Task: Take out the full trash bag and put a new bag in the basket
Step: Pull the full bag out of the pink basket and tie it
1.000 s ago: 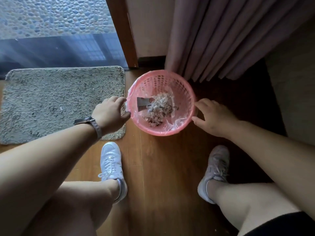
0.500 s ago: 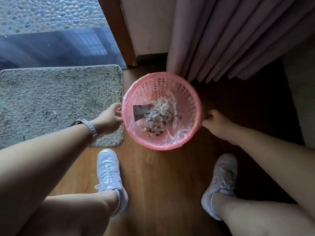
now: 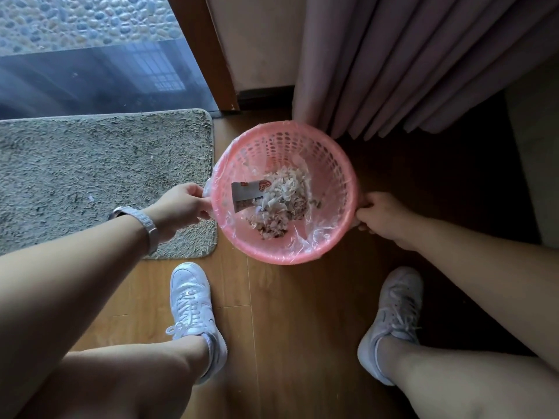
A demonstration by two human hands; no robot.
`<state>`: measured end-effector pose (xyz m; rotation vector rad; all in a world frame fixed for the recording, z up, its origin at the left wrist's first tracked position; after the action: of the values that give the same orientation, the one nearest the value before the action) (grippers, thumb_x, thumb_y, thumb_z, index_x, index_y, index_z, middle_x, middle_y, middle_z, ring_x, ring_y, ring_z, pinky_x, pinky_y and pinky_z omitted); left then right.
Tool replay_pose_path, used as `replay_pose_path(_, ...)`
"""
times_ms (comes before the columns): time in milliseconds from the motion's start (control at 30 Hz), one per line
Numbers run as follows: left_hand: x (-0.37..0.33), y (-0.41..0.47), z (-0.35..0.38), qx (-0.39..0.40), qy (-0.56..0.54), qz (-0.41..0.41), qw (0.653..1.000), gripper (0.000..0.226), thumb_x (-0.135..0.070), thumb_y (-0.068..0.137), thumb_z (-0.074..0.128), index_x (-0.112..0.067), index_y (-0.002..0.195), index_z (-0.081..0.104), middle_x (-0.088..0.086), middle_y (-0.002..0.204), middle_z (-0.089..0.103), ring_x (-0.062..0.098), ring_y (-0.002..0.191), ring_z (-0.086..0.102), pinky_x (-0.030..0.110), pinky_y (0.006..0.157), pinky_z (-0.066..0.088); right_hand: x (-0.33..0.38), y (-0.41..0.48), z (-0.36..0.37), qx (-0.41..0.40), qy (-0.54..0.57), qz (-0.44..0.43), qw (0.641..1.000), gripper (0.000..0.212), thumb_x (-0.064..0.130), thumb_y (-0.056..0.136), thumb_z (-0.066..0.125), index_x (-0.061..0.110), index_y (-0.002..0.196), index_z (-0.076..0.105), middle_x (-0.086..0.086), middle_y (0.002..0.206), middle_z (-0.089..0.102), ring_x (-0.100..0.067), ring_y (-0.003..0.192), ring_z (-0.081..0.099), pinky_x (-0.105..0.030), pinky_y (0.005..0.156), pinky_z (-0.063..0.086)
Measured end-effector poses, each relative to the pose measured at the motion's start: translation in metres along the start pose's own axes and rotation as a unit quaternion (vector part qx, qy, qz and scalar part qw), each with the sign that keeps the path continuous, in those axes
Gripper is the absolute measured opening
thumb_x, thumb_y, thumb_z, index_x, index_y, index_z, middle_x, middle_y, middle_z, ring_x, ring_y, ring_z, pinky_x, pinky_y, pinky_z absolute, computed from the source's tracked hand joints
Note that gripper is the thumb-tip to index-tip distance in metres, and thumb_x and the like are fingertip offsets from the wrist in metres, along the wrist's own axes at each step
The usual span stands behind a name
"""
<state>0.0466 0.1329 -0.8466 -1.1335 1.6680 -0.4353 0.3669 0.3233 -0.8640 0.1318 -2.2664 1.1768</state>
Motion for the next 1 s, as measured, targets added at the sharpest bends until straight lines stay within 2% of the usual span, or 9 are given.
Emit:
replay_pose_path(100,-0.009,-0.01,-0.001,-0.052,-0.008,0.004,0.999,0.007,-0.002,0.089,0.059,-0.008,0.089,0.054,0.015,0.086,0.068,0.022,0.069,0.062,0.033,0.063,0.051,0.004,-0.008,-0.002,-0.003,-0.012,-0.003,1.0,0.008,0.016,0.085,0.059,0.024,0.085,0.06,-0.002,0.08,0.07,-0.013,0.065,0.064,-0.021,0.047,0.041)
replay_pose_path(233,-0.027,-0.027,0.008,-0.086,-0.014,0.028,0.996,0.005,-0.009,0.095,0.053,-0.01,0.091,0.051,0.012,0.09,0.066,0.022,0.074,0.062,0.032,0.059,0.052,0.012,-0.02,-0.006,-0.024,0.004,0.004,1.0,0.007,0.028,0.091,0.053,0.023,0.093,0.058,-0.003,0.085,0.069,-0.017,0.074,0.068,-0.026,0.052,0.046)
replay_pose_path(333,-0.033,-0.037,0.008,-0.099,-0.023,0.039,0.994,0.009,-0.016,0.096,0.056,-0.009,0.094,0.051,0.014,0.098,0.065,0.026,0.085,0.062,0.041,0.068,0.055,0.02,-0.028,-0.009,-0.044,0.046,0.009,0.998,0.009,0.032,0.092,0.053,0.024,0.094,0.056,-0.003,0.087,0.069,-0.017,0.077,0.068,-0.027,0.054,0.048)
replay_pose_path(433,-0.033,-0.042,0.002,-0.104,-0.044,0.036,0.993,0.012,-0.016,0.096,0.058,-0.009,0.091,0.05,0.017,0.101,0.062,0.028,0.087,0.059,0.05,0.08,0.055,0.025,-0.031,-0.011,-0.057,0.072,0.003,0.996,0.012,0.035,0.089,0.056,0.023,0.091,0.056,-0.004,0.088,0.068,-0.018,0.078,0.067,-0.029,0.055,0.049)
replay_pose_path(567,-0.03,-0.043,-0.002,-0.058,-0.089,0.018,0.994,0.008,-0.01,0.093,0.061,-0.009,0.093,0.053,0.014,0.098,0.063,0.023,0.082,0.058,0.035,0.066,0.048,0.025,-0.031,-0.01,-0.048,0.089,0.008,0.995,0.008,0.032,0.088,0.059,0.024,0.089,0.059,-0.002,0.094,0.066,-0.02,0.085,0.065,-0.029,0.057,0.052)
replay_pose_path(633,-0.026,-0.043,0.001,-0.023,-0.098,0.0,0.995,0.008,-0.008,0.093,0.061,-0.008,0.094,0.053,0.012,0.093,0.062,0.019,0.074,0.056,0.029,0.061,0.044,0.024,-0.03,-0.01,-0.028,0.113,0.016,0.993,0.008,0.028,0.089,0.059,0.021,0.093,0.06,-0.003,0.097,0.067,-0.02,0.086,0.067,-0.027,0.056,0.053)
replay_pose_path(767,-0.02,-0.038,0.008,0.037,-0.111,-0.02,0.993,0.011,-0.002,0.092,0.061,-0.003,0.098,0.053,0.014,0.085,0.059,0.018,0.067,0.05,0.027,0.06,0.04,0.023,-0.028,-0.011,0.018,0.17,0.029,0.985,0.013,0.02,0.091,0.061,0.014,0.102,0.059,-0.008,0.102,0.068,-0.022,0.088,0.068,-0.027,0.058,0.055)
replay_pose_path(900,-0.015,-0.03,0.003,0.027,-0.025,-0.009,0.999,0.016,-0.004,0.087,0.068,0.004,0.098,0.059,0.016,0.089,0.066,0.021,0.075,0.061,0.027,0.065,0.052,0.021,-0.024,-0.011,0.031,0.128,0.017,0.991,0.007,0.016,0.09,0.063,0.012,0.095,0.06,-0.008,0.098,0.069,-0.021,0.085,0.07,-0.027,0.057,0.055)
replay_pose_path(1000,-0.011,-0.029,0.002,0.007,0.07,0.018,0.997,0.012,-0.005,0.085,0.072,0.0,0.092,0.065,0.012,0.085,0.071,0.019,0.07,0.066,0.026,0.062,0.055,0.023,-0.024,-0.009,0.042,0.059,-0.025,0.997,0.015,0.013,0.085,0.07,0.013,0.079,0.056,-0.006,0.082,0.068,-0.011,0.065,0.069,-0.023,0.052,0.052)
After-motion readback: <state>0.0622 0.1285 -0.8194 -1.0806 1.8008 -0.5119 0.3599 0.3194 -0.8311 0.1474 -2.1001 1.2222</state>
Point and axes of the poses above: each hand's wrist, its own y-axis towards the middle knuckle, its own z-axis out of the palm, x = y × z, the point moved 4 cm from there along y, towards the middle knuckle
